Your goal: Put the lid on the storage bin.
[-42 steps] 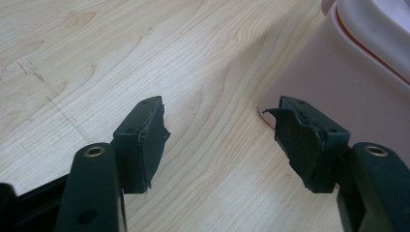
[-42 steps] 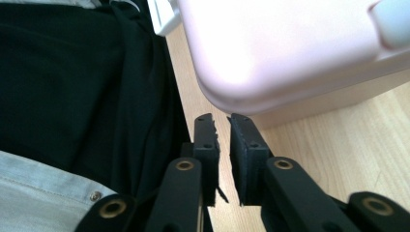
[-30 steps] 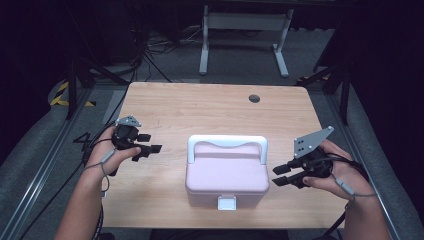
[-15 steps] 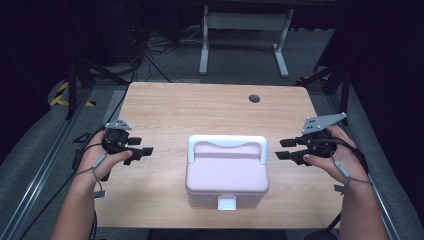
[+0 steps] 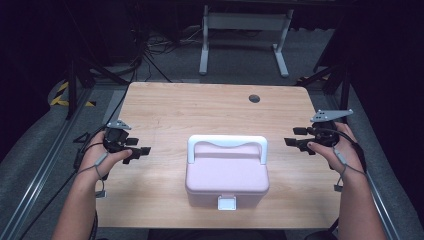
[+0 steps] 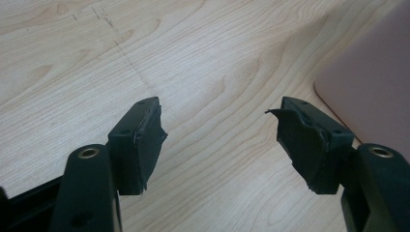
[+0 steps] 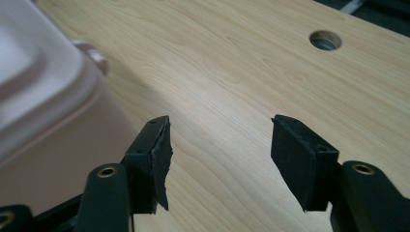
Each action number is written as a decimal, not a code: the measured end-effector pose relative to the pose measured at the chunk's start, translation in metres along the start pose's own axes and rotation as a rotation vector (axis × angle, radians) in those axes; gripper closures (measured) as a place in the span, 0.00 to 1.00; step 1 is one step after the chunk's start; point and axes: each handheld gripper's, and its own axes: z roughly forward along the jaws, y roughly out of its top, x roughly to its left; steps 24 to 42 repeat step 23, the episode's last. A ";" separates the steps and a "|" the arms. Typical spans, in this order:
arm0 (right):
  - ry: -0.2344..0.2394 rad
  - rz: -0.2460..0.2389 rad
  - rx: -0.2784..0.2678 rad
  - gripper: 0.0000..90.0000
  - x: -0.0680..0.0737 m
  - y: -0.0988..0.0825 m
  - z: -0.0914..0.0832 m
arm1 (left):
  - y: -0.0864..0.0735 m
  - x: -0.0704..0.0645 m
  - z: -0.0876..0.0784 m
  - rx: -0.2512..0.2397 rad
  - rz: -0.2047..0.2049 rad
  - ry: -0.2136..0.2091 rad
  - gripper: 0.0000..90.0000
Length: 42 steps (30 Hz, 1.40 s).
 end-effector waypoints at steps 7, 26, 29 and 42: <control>-0.074 0.091 0.096 0.44 -0.016 -0.015 0.021 | 0.000 0.001 0.006 0.024 0.008 0.016 0.37; -0.077 0.218 0.239 0.48 -0.030 -0.042 0.062 | 0.004 0.003 0.017 -0.020 -0.084 -0.066 0.38; -0.077 0.218 0.239 0.48 -0.030 -0.042 0.062 | 0.004 0.003 0.017 -0.020 -0.084 -0.066 0.38; -0.077 0.218 0.239 0.48 -0.030 -0.042 0.062 | 0.004 0.003 0.017 -0.020 -0.084 -0.066 0.38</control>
